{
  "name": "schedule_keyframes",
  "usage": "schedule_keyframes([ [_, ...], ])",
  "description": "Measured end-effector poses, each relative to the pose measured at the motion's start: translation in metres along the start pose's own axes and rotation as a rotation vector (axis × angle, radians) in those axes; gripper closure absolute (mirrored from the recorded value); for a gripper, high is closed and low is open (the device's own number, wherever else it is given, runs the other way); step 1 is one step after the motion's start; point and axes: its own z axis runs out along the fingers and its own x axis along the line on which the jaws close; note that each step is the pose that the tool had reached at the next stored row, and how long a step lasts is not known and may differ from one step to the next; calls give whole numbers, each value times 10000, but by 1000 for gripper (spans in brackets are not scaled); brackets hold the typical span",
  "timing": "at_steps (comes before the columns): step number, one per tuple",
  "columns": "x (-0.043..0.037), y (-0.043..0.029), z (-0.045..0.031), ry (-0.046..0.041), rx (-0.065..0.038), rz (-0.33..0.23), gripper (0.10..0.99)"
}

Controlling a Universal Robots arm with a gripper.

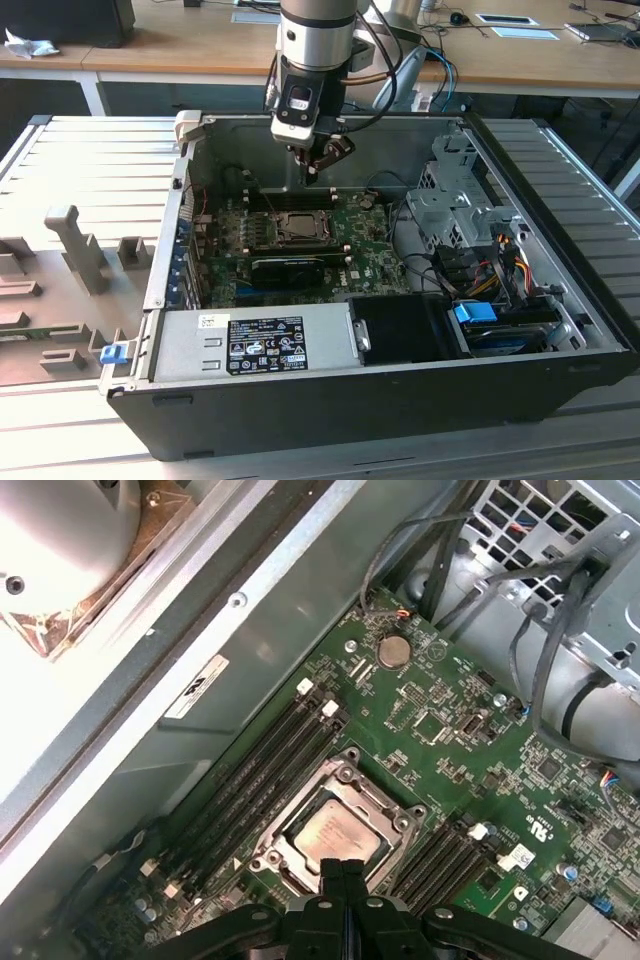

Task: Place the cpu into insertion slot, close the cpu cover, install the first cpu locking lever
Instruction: 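Install the first cpu locking lever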

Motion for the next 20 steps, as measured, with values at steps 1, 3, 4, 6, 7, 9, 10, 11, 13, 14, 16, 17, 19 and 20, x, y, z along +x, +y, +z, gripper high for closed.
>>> schedule_keyframes([
  [1, 0, 0, 0, 3, 2, -53, 980],
  [3, 0, 0, 0, 12, 9, -217, 980],
  [4, 0, 0, 0, 14, 11, -270, 980],
  [6, 0, 0, 0, 20, 16, -381, 980],
  [7, 0, 0, 0, 22, 18, -429, 980],
  [9, 0, 0, 0, 30, 24, -567, 980],
  [10, 0, 0, 0, 32, 25, -607, 980],
  [11, 0, 0, 0, 34, 27, -649, 980],
  [13, 0, 0, 0, 39, 31, -752, 980],
  [14, 0, 0, 0, 44, 35, -842, 980],
  [16, 0, 0, 0, 52, 41, -990, 980],
  [17, 0, 0, 0, 56, 44, -1072, 980],
  [19, 0, 0, 0, 62, 50, -1200, 980],
  [20, 0, 0, 0, 68, 55, -1316, 980],
])
